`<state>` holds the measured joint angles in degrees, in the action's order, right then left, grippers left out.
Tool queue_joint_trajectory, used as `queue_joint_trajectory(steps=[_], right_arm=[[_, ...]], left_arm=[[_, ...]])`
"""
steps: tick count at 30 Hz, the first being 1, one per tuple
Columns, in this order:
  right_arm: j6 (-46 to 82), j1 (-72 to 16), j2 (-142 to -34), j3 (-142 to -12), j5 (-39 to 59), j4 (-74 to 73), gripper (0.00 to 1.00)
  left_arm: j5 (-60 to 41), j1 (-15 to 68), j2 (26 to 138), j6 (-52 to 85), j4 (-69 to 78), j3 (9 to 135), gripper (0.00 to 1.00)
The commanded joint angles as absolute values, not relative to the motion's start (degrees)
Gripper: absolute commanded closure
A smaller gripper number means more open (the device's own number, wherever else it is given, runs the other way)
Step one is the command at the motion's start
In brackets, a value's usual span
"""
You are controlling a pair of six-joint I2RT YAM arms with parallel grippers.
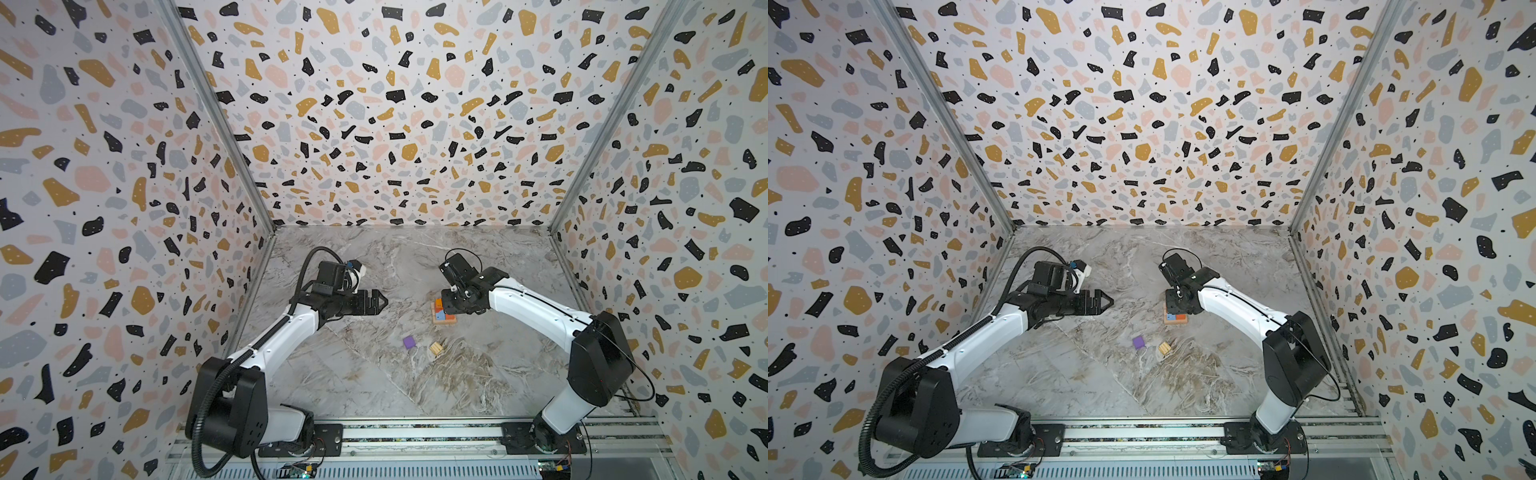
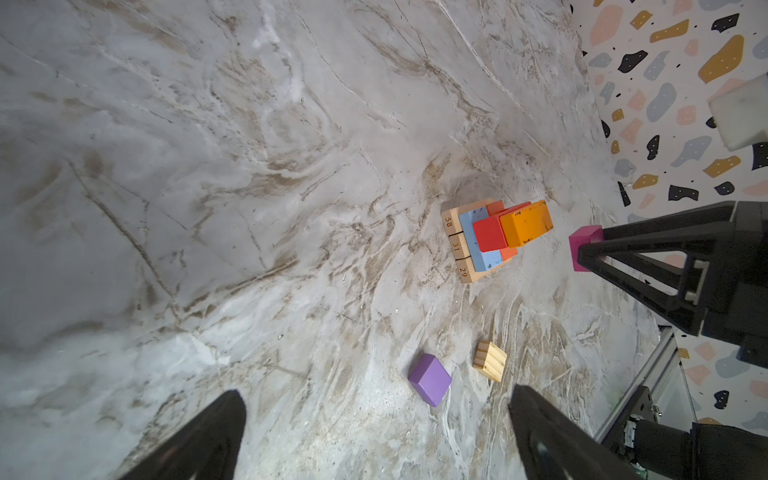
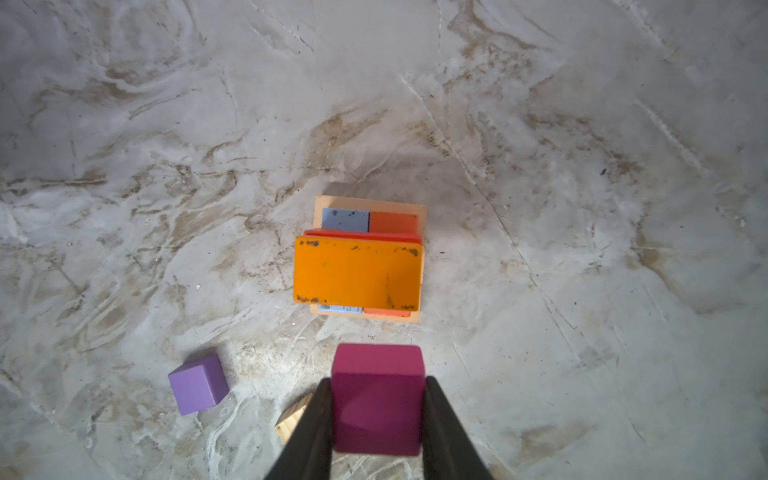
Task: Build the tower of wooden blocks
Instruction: 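Carry the magenta cube over the stack with the right gripper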
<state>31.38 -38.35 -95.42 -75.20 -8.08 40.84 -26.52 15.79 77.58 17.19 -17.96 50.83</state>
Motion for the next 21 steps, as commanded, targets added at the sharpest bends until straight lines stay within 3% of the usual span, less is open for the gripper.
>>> queue_joint_trajectory(steps=[1,21], right_arm=[[30.3,-37.9,-95.9,-78.4,-7.6,42.5,0.69],[33.0,-37.4,-100.7,-82.5,-6.7,42.1,0.68]], left_arm=[[-27.2,15.5,76.6,17.1,-17.3,50.8,0.0],[-27.8,15.4,76.1,17.3,-17.0,50.6,0.0]])
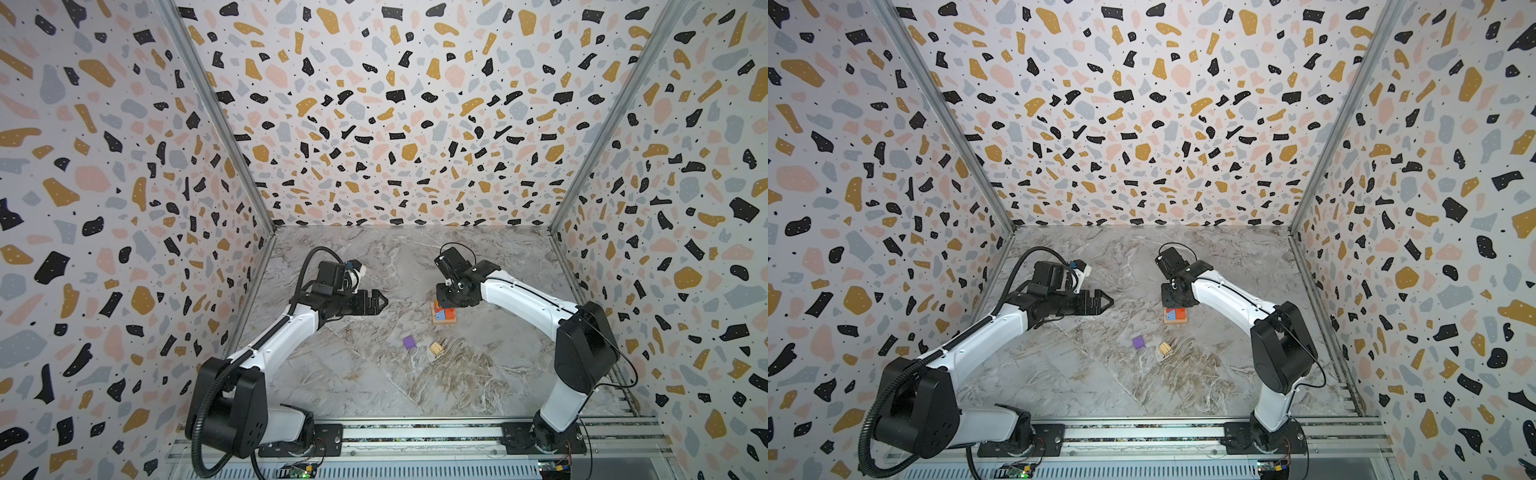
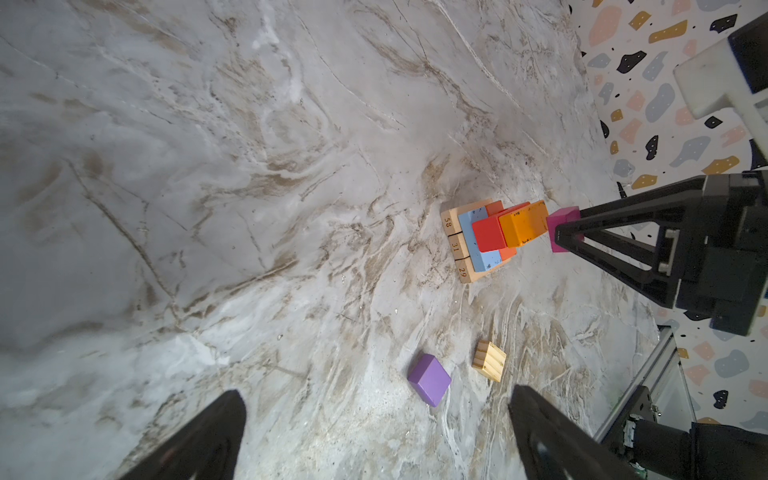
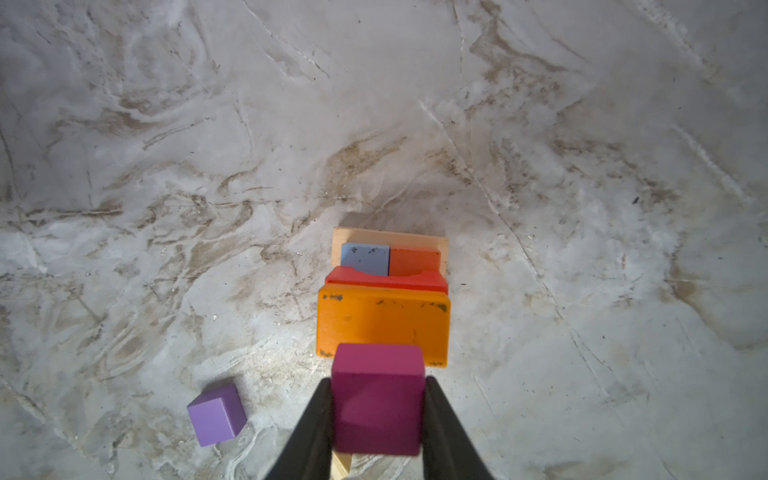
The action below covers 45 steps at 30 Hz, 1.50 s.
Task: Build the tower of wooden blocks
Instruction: 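Carry the magenta cube over the stack with the right gripper, then lower the magenta cube onto the yellow-orange bar, aligning it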
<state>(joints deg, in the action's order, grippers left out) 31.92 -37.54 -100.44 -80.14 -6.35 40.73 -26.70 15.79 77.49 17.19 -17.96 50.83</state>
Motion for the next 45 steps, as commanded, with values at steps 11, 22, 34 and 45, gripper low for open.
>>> queue_joint_trajectory(steps=[11,22,34,45], right_arm=[[33.9,-37.4,-102.5,-83.8,-7.3,42.2,0.68],[34.1,-37.4,-102.9,-84.7,-8.2,42.4,0.68],[34.2,-37.4,-103.7,-85.4,-8.2,42.4,0.67],[34.4,-37.4,-103.9,-84.6,-8.2,42.1,0.67]], left_arm=[[-27.9,15.5,75.8,17.4,-16.9,50.5,0.0],[-28.1,15.4,75.9,17.5,-16.8,50.5,0.0],[-28.1,15.5,75.8,17.4,-16.8,50.5,0.0],[-28.1,15.4,75.8,17.5,-16.7,50.5,0.0]])
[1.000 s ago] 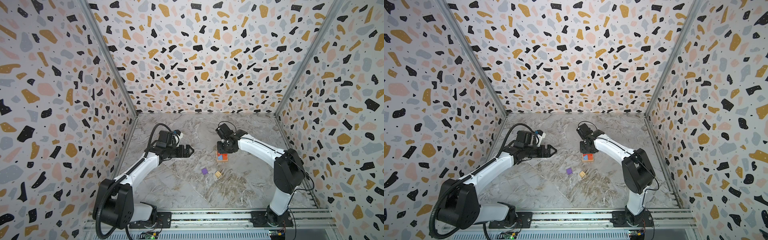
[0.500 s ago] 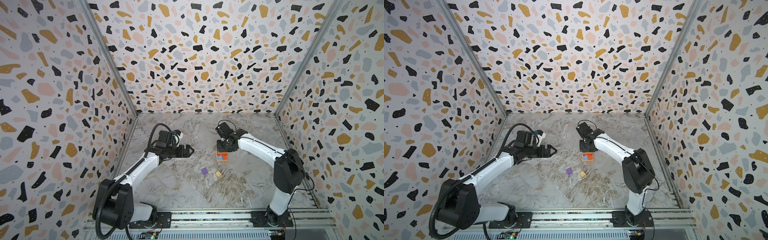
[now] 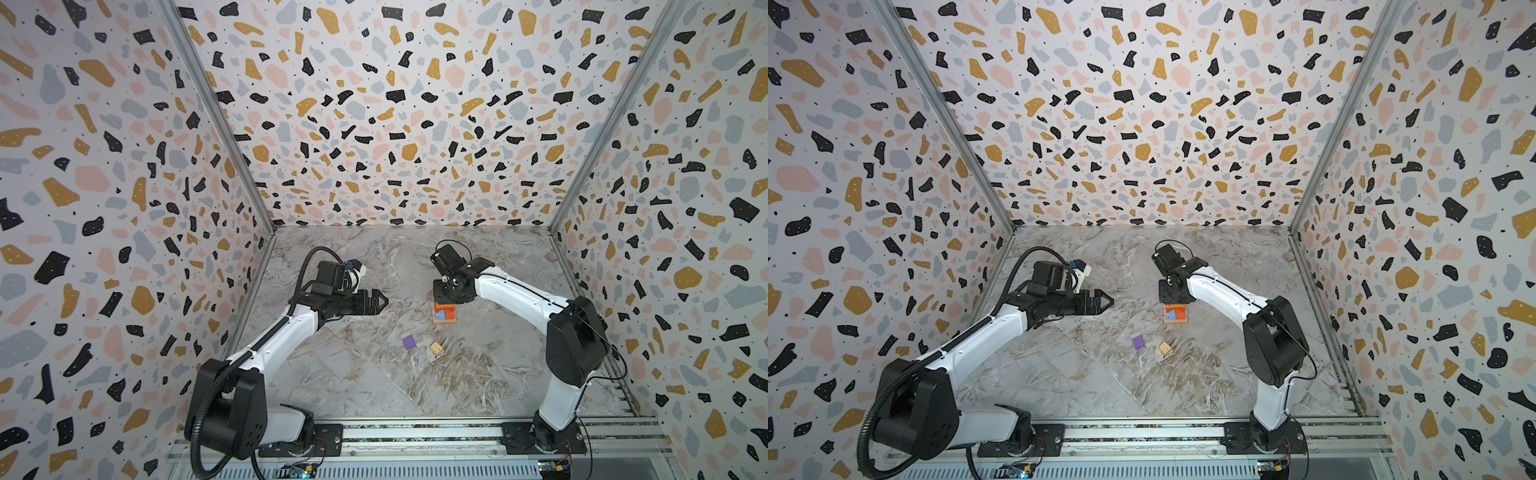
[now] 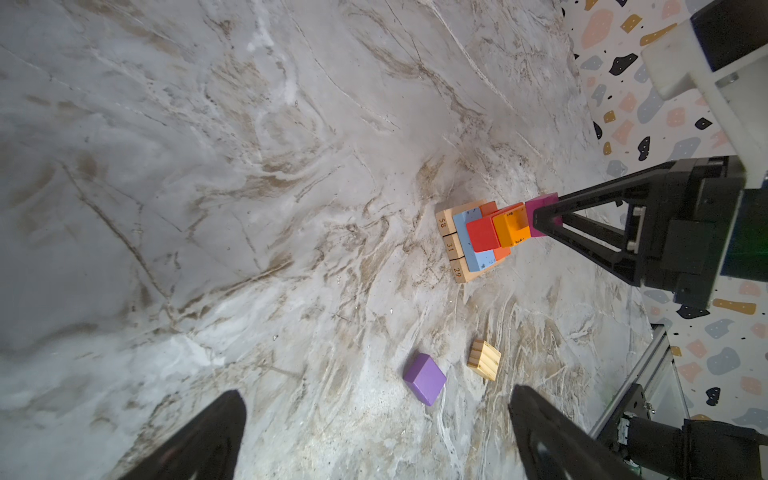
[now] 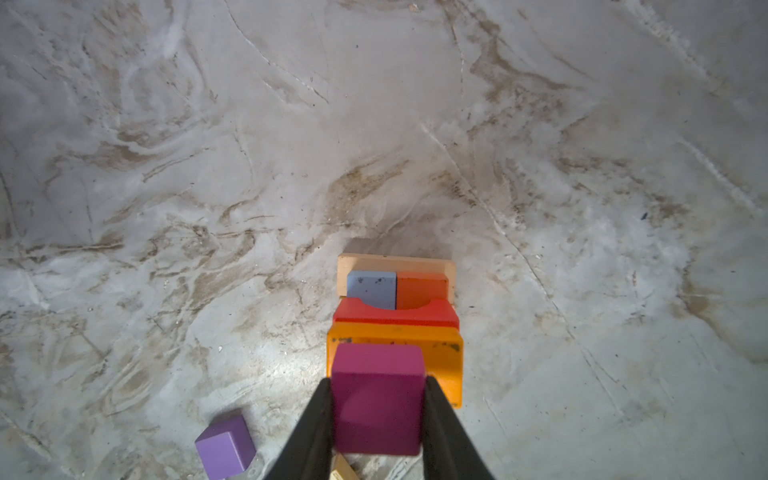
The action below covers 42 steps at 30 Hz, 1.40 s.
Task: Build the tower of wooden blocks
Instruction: 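Lower the magenta cube onto the yellow-orange bar, aligning it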
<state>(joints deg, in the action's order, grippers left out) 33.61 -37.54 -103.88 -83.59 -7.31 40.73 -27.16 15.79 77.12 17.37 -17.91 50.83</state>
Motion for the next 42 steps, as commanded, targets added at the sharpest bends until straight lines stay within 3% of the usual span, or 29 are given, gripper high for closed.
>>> queue_joint_trajectory(steps=[1,42], right_arm=[[34.4,-37.4,-103.9,-84.5,-8.2,42.0,0.67],[34.5,-37.4,-104.4,-82.5,-8.0,41.1,0.66]], left_arm=[[-28.1,15.4,75.8,17.5,-16.7,50.4,0.0],[-28.0,15.5,75.8,17.5,-16.7,50.4,0.0]])
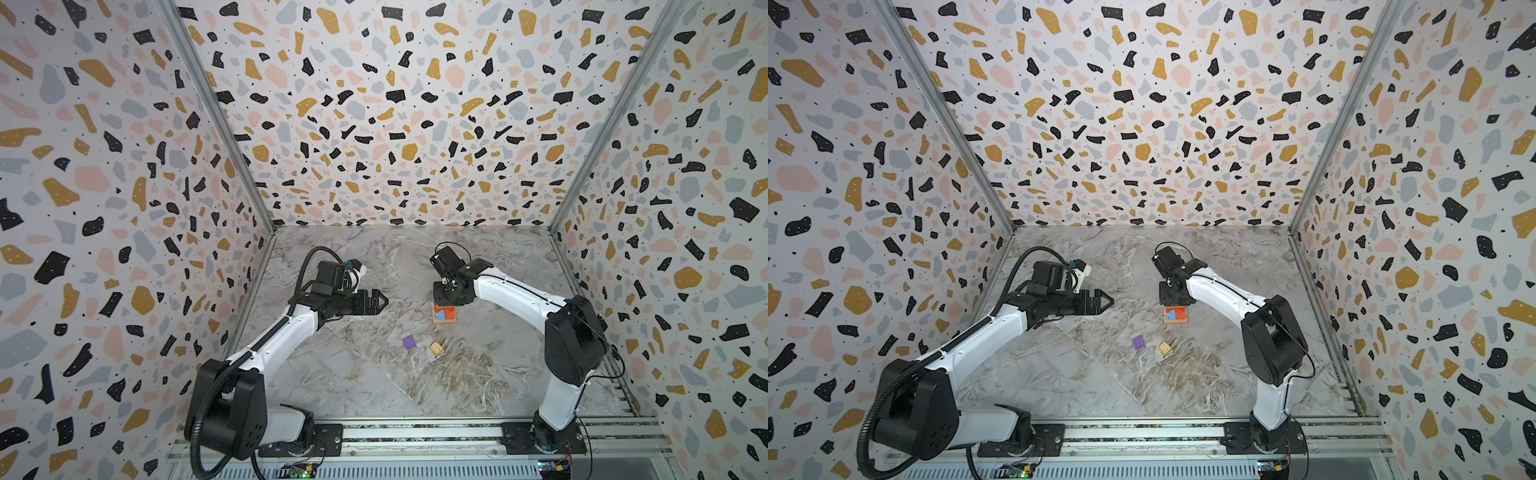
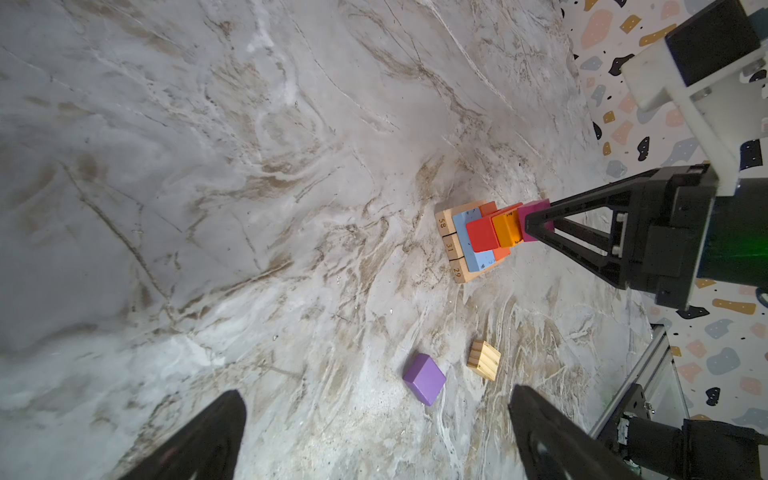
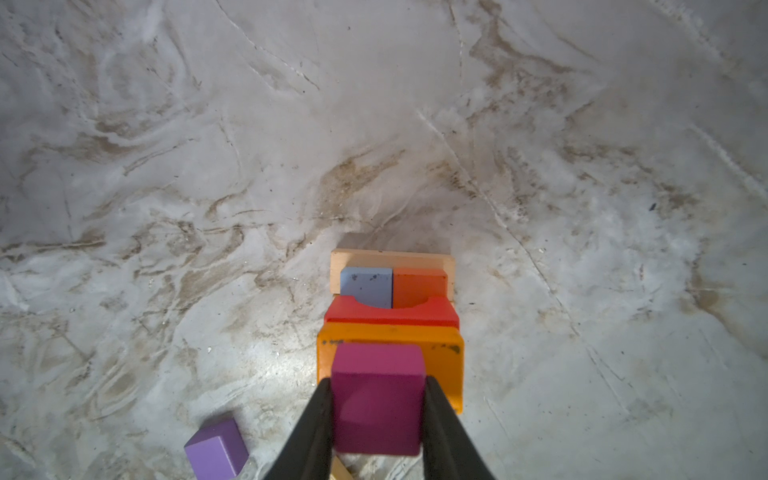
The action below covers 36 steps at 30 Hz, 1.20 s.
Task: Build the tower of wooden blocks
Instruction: 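Lower the magenta cube onto the yellow-orange bar, aligning it, then open the right gripper and raise it off the magenta cube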
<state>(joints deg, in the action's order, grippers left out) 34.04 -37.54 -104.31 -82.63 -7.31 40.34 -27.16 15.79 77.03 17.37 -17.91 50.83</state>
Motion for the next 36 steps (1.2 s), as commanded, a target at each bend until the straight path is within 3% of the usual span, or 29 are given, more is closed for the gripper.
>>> queue_joint_trajectory(steps=[1,25,36], right_arm=[[34.5,-37.4,-104.3,-82.6,-8.0,41.1,0.66],[34.3,-37.4,-103.8,-83.2,-8.7,41.4,0.57],[29.5,-37.6,-94.5,-81.0,-6.1,38.4,0.47]], left_arm=[[-28.0,15.4,75.9,17.5,-16.6,50.4,0.0],[-28.0,15.5,75.9,17.5,-16.6,50.4,0.0],[-27.6,15.5,76.1,17.3,-17.0,50.6,0.0]])
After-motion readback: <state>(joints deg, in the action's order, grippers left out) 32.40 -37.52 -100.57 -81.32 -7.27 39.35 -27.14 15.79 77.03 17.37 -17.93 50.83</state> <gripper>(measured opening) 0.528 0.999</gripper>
